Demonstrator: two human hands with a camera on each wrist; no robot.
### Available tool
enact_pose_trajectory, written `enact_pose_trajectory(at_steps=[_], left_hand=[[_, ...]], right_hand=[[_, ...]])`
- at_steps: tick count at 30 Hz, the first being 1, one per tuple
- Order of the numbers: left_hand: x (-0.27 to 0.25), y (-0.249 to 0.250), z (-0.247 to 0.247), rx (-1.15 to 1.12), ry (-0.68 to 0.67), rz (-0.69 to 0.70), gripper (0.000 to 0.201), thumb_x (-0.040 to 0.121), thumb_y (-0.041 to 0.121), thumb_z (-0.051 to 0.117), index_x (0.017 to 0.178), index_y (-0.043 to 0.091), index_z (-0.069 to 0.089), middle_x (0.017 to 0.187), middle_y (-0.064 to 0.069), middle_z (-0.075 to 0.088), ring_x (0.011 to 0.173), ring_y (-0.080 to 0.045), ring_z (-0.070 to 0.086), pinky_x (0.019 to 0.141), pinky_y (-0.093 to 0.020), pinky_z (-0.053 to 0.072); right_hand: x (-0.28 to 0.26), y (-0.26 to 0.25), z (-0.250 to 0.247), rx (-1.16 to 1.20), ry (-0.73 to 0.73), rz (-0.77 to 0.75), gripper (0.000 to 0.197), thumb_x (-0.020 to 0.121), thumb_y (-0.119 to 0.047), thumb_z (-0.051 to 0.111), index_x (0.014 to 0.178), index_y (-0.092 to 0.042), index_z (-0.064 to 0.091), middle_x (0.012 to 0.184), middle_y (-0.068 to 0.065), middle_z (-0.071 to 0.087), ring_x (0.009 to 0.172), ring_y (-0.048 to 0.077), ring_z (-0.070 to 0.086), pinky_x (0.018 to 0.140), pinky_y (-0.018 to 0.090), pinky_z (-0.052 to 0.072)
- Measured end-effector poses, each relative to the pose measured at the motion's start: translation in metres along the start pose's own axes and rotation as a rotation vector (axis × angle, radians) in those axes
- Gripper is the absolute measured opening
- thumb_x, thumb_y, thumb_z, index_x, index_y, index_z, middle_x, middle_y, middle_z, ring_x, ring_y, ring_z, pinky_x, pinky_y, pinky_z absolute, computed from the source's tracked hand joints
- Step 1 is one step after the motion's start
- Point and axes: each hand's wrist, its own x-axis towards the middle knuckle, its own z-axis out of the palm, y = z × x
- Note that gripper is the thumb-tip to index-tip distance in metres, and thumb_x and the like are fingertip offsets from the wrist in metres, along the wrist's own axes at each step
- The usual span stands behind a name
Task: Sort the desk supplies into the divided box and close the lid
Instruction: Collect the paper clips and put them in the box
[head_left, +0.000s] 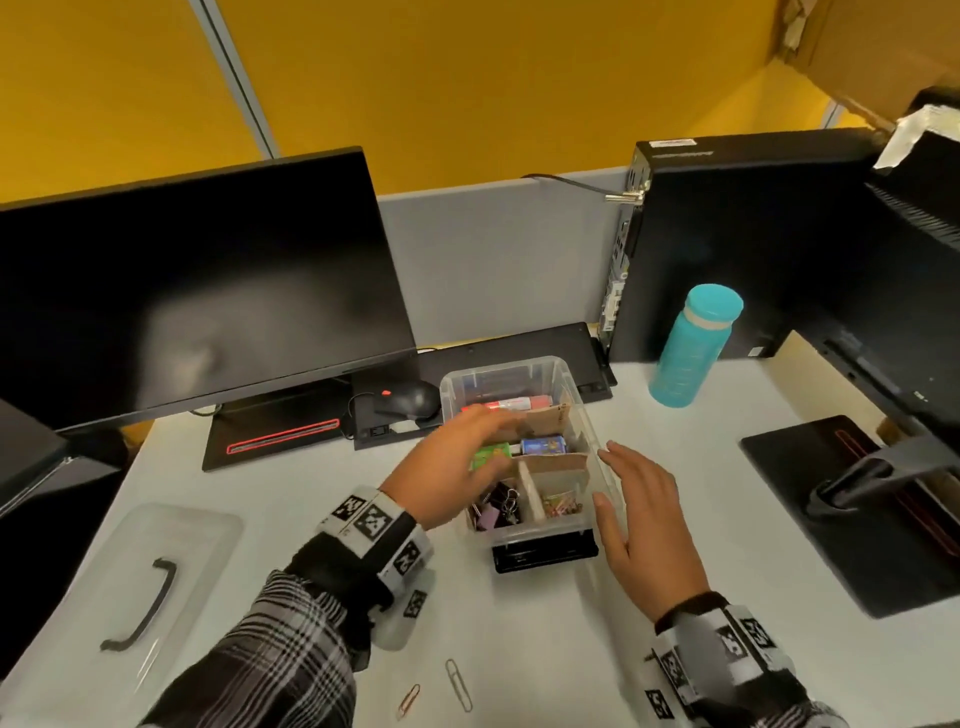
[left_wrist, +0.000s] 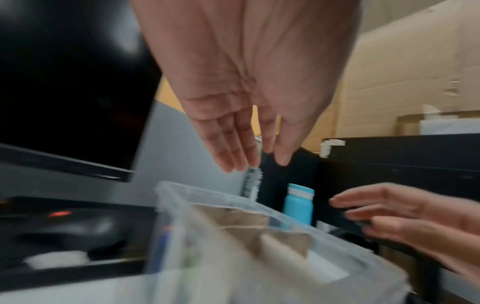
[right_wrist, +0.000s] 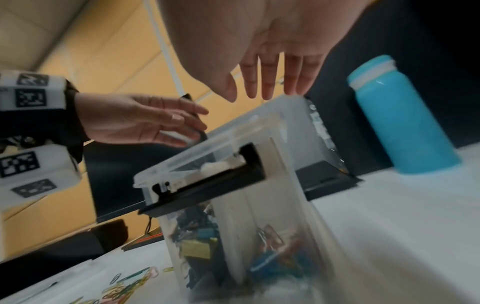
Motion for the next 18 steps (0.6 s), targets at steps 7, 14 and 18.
enact_pose_trajectory(at_steps=[7, 14, 18], left_hand=[[-0.108, -0.098, 0.017, 0.122, 0.022, -0.498, 0.049, 0.080, 0.045, 0.067, 0.119, 0.032, 0.041, 0.105, 0.009, 0.050, 0.091, -0.008, 0.053, 0.080, -0.027, 0.049], [-0.171, -0.108, 0.081, 0.249, -0.348, -0.396, 0.086, 0.052, 0.073, 0.069, 0.118, 0.031, 0.033, 0.124, 0.010, 0.035, 0.110, -0.012, 0.039, 0.092, -0.030, 0.045], [-0.174, -0.127, 0.077, 0.230, -0.213, -0.424, 0.080, 0.059, 0.069, 0.070, 0.118, 0.028, 0.035, 0.119, 0.009, 0.036, 0.105, -0.010, 0.038, 0.091, -0.022, 0.042]], right_hand=[[0.001, -0.060, 0.012, -0.243, -0.019, -0.381, 0.023, 0.087, -0.033, 0.046, 0.103, -0.021, 0.058, 0.102, 0.000, 0.059, 0.093, 0.017, 0.046, 0.074, 0.027, 0.047], [-0.036, -0.085, 0.078, -0.237, -0.996, -0.172, 0.032, 0.089, -0.050, 0.051, 0.100, -0.020, 0.051, 0.100, 0.004, 0.063, 0.076, 0.021, 0.049, 0.066, 0.030, 0.036], [-0.050, -0.077, 0.115, -0.286, -1.197, 0.076, 0.041, 0.076, -0.052, 0.068, 0.086, -0.021, 0.042, 0.091, 0.005, 0.055, 0.079, 0.020, 0.047, 0.057, 0.027, 0.035]])
